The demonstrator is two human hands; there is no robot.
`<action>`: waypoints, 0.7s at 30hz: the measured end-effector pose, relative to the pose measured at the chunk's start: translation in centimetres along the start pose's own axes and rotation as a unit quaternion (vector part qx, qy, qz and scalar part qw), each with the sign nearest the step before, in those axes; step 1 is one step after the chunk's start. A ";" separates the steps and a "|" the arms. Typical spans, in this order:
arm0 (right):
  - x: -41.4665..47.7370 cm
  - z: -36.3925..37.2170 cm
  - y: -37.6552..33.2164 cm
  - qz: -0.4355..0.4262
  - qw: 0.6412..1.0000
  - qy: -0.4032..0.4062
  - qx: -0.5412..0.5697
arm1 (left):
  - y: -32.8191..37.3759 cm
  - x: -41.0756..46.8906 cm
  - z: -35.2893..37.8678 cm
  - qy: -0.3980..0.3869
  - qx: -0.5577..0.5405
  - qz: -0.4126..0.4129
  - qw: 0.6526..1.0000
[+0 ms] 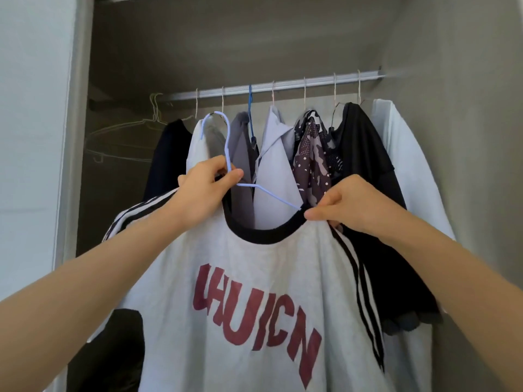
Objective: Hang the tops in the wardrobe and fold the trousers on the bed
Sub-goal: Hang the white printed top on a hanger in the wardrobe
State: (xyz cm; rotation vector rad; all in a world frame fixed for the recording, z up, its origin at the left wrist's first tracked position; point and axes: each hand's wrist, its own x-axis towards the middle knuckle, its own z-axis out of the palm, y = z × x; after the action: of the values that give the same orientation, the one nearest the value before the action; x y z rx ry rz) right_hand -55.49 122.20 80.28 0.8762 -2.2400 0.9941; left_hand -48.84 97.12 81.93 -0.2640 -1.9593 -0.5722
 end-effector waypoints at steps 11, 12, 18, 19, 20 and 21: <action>-0.7 4.5 -2.5 -0.187 0.934 0.168 -0.253 | 2.0 0.8 1.4 0.004 0.001 0.011 1.000; -0.8 4.3 -2.1 -0.206 0.919 0.204 -0.266 | 1.8 0.4 0.9 -0.006 -0.006 0.038 0.999; -0.8 2.1 1.5 -0.253 0.862 0.301 -0.321 | -2.5 -2.0 -3.2 -0.016 0.019 0.095 0.995; -0.6 1.8 2.0 -0.241 0.861 0.298 -0.335 | -3.5 -2.3 -3.6 -0.010 0.035 0.094 0.995; -0.4 1.5 2.3 -0.232 0.863 0.294 -0.339 | -4.3 -2.6 -3.9 -0.003 0.054 0.094 0.994; -0.3 1.2 2.6 -0.229 0.868 0.288 -0.334 | -5.1 -2.8 -4.1 0.004 0.075 0.095 0.993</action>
State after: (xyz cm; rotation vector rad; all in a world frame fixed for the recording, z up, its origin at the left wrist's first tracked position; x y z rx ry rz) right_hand -57.49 122.66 78.23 0.6250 -1.5653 0.1690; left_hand -46.49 90.86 79.53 -0.3484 -1.9328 -0.2994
